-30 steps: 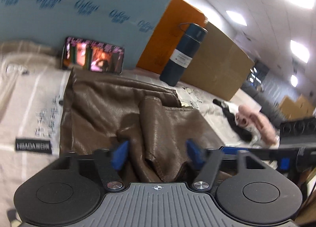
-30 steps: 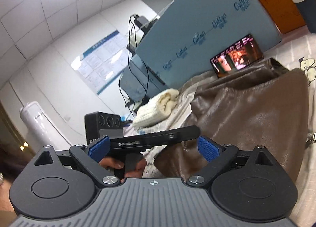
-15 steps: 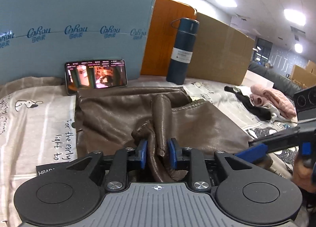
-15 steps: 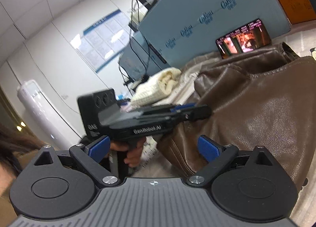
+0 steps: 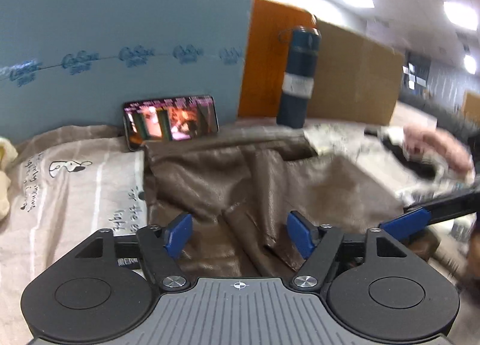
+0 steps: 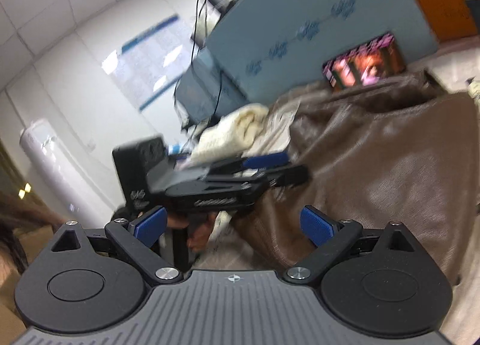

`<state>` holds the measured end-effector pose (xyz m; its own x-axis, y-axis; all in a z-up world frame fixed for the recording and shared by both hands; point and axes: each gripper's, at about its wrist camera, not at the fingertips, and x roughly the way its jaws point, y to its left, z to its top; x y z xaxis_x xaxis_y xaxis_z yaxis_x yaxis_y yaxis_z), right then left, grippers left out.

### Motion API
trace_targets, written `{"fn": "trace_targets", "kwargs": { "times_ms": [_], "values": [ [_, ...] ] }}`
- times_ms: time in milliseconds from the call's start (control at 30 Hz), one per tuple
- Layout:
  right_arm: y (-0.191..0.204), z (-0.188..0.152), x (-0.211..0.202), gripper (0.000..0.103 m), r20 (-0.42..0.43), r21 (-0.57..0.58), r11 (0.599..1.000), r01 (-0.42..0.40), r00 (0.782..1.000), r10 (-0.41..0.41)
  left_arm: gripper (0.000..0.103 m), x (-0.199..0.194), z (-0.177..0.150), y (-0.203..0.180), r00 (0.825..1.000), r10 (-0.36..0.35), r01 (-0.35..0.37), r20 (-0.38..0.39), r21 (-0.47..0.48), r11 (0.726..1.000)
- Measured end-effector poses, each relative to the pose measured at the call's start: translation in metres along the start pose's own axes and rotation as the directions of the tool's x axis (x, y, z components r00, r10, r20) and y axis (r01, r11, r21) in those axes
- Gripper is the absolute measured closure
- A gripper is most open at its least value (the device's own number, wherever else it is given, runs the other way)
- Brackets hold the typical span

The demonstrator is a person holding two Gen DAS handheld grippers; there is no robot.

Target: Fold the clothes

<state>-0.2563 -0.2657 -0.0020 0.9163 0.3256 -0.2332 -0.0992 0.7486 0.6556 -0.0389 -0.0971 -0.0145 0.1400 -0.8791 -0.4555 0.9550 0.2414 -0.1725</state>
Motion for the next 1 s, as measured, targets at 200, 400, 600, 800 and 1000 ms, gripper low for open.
{"fn": "trace_targets", "kwargs": {
  "times_ms": [200, 400, 600, 800, 1000],
  "values": [
    [-0.013, 0.005, -0.025, 0.006, 0.212, 0.067, 0.968, 0.243, 0.944, -0.252, 0.012, -0.013, 0.007, 0.050, 0.999, -0.025, 0.039, 0.046, -0.345, 0.938],
    [-0.035, 0.007, -0.031, 0.006, 0.219, 0.179, 0.905, 0.387, 0.881, -0.420, 0.007, -0.010, 0.005, 0.084, 0.995, -0.099, 0.091, 0.016, -0.560, 0.823],
    [-0.040, 0.008, -0.033, 0.006, 0.231, 0.198, 0.869, 0.453, 0.840, -0.490, 0.004, -0.009, 0.001, 0.091, 0.993, -0.112, 0.067, -0.037, -0.605, 0.793],
    [-0.053, 0.010, -0.036, 0.006, 0.201, 0.276, 0.808, 0.520, 0.791, -0.578, 0.000, 0.000, 0.002, 0.084, 0.984, -0.161, 0.087, -0.075, -0.585, 0.807],
    [-0.062, 0.008, -0.034, 0.005, 0.157, 0.303, 0.811, 0.501, 0.813, -0.561, 0.000, 0.004, -0.003, 0.078, 0.981, -0.183, 0.111, -0.065, -0.585, 0.803]
  ]
}}
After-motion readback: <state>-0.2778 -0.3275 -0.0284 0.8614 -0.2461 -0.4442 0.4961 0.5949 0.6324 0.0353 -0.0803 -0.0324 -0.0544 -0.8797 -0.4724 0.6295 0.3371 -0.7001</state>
